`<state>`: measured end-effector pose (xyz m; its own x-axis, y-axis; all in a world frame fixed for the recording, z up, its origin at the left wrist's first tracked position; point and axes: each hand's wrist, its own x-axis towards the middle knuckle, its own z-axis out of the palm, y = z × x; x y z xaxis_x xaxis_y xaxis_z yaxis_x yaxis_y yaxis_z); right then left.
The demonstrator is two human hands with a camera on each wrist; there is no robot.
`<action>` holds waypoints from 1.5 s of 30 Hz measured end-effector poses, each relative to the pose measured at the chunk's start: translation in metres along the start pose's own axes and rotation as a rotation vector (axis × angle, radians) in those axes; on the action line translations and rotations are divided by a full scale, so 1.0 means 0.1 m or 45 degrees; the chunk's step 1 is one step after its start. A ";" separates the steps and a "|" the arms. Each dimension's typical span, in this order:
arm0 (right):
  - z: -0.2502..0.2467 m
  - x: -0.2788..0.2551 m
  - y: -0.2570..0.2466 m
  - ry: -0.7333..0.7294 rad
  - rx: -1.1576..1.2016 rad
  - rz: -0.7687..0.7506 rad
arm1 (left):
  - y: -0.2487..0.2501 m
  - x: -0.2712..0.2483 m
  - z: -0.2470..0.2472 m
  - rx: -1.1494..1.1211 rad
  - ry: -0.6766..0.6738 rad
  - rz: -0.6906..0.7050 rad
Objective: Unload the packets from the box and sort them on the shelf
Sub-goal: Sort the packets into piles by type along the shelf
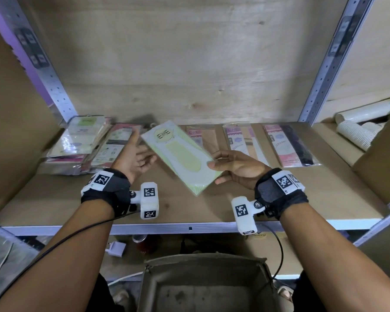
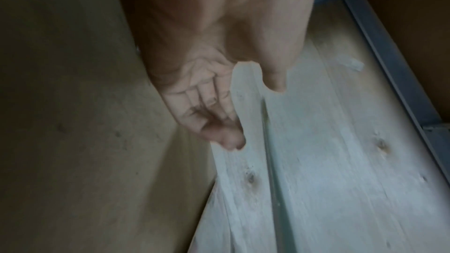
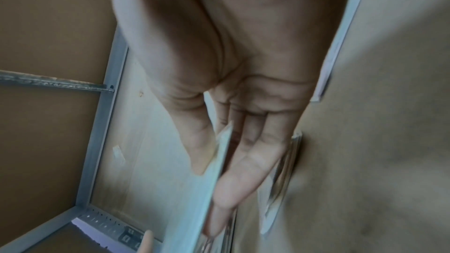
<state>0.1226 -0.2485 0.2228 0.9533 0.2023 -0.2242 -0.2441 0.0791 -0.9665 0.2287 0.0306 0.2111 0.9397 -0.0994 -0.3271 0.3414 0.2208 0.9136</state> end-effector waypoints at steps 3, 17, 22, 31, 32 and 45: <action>0.02 0.02 0.00 0.083 0.110 -0.017 | -0.06 -0.08 0.09 0.191 -0.269 -0.045; 0.25 0.10 -0.01 0.119 -0.153 0.077 | -0.16 -0.19 0.06 0.479 -0.367 -0.005; 0.35 0.22 0.02 0.191 -0.197 0.066 | -0.12 -0.17 -0.01 0.460 -0.257 0.037; 0.55 0.67 -0.11 0.374 -0.527 0.079 | 0.02 0.00 -0.07 0.479 0.004 0.126; 0.58 0.72 -0.14 0.366 -0.577 0.104 | 0.04 0.04 -0.08 0.489 0.043 0.132; 0.94 0.94 -0.37 0.323 -1.094 0.291 | 0.14 0.20 -0.23 0.712 0.059 0.029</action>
<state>0.2050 -0.1409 0.2487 0.9334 -0.1045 -0.3434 -0.3122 -0.7081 -0.6333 0.2529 0.0539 0.2113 0.9510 -0.0554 -0.3043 0.2706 -0.3273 0.9053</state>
